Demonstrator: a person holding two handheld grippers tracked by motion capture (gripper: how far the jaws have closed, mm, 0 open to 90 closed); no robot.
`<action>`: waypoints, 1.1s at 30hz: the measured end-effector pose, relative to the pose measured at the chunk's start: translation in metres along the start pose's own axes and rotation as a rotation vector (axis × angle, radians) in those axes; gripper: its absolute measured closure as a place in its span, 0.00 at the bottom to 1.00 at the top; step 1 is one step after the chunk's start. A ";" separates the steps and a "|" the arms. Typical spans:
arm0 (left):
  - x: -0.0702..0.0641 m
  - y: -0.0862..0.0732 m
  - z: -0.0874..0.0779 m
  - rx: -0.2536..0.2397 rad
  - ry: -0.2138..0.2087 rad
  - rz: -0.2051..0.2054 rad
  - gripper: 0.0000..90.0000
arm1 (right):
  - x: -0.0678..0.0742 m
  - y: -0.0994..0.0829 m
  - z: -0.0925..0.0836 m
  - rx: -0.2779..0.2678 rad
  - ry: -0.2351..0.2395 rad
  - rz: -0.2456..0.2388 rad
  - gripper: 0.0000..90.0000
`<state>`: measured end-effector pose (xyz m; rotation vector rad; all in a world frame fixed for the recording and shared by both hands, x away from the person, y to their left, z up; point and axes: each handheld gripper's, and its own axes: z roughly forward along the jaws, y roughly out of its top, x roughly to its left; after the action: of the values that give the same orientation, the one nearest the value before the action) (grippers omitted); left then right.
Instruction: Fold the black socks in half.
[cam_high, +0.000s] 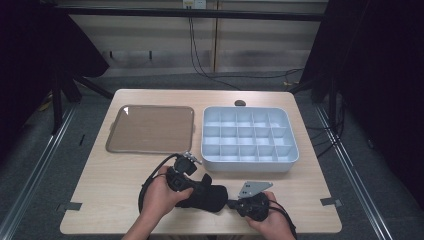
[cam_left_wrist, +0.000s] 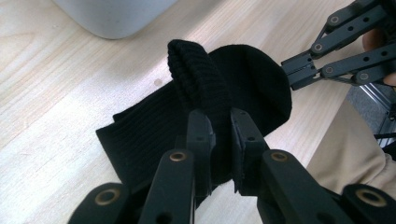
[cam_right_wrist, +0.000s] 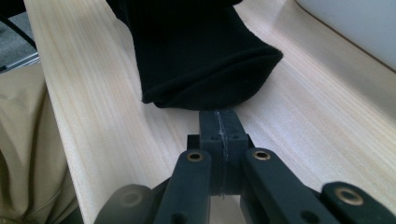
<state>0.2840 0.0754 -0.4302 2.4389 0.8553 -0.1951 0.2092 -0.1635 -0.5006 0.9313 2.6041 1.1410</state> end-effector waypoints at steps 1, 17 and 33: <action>0.000 0.000 0.001 -0.002 0.004 0.000 0.89 | 0.000 0.000 0.000 -0.006 0.005 0.003 1.00; -0.005 0.000 0.016 0.017 0.000 0.010 0.88 | 0.000 0.000 0.000 -0.005 0.002 0.002 1.00; -0.012 0.002 0.023 0.022 -0.001 0.032 0.87 | 0.000 0.000 0.001 -0.007 0.004 0.005 1.00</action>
<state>0.2769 0.0552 -0.4445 2.4707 0.8170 -0.1949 0.2097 -0.1628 -0.5013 0.9353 2.6009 1.1540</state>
